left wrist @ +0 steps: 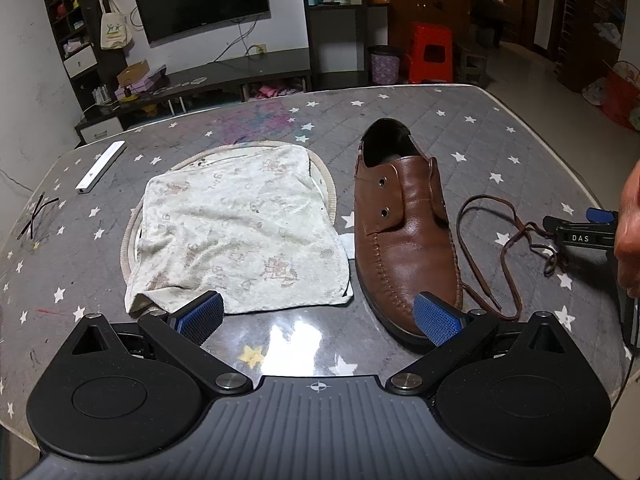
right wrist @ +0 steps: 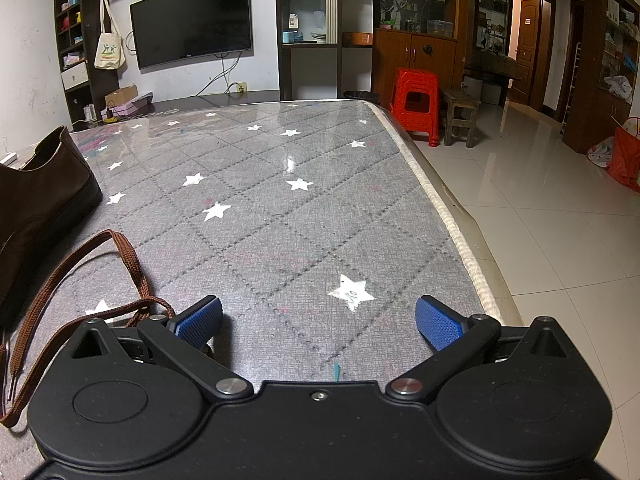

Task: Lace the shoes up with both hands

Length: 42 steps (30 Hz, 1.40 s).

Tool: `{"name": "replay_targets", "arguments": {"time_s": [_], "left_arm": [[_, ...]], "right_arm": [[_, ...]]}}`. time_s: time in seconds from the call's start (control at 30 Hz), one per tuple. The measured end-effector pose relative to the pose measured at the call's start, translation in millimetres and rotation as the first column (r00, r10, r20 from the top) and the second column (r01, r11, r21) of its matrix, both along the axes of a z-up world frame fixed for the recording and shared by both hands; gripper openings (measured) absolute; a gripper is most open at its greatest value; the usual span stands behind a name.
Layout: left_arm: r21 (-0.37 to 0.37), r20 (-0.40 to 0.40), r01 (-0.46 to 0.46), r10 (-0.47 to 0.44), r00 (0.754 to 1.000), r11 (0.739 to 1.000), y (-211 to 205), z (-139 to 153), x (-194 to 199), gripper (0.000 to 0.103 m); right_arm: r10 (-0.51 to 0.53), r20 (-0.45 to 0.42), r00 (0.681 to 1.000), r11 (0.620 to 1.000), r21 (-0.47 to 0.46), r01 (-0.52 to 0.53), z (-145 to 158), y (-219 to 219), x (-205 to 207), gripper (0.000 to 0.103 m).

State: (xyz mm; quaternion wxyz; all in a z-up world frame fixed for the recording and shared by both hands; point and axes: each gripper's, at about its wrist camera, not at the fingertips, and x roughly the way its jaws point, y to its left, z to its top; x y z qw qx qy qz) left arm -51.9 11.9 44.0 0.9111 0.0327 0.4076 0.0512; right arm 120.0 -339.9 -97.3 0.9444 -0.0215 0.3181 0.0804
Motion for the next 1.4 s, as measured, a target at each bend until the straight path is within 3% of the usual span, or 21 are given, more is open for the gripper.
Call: {"name": "replay_targets", "arguments": {"time_s": [1.4], "left_arm": [[-0.001, -0.008, 0.031, -0.031, 0.999, 1.000, -8.8, -1.5, -4.4, 0.102]], "right_arm": [[0.000, 0.000, 1.000, 1.000, 0.000, 0.000, -1.7, -4.9, -1.4, 0.103]]}}
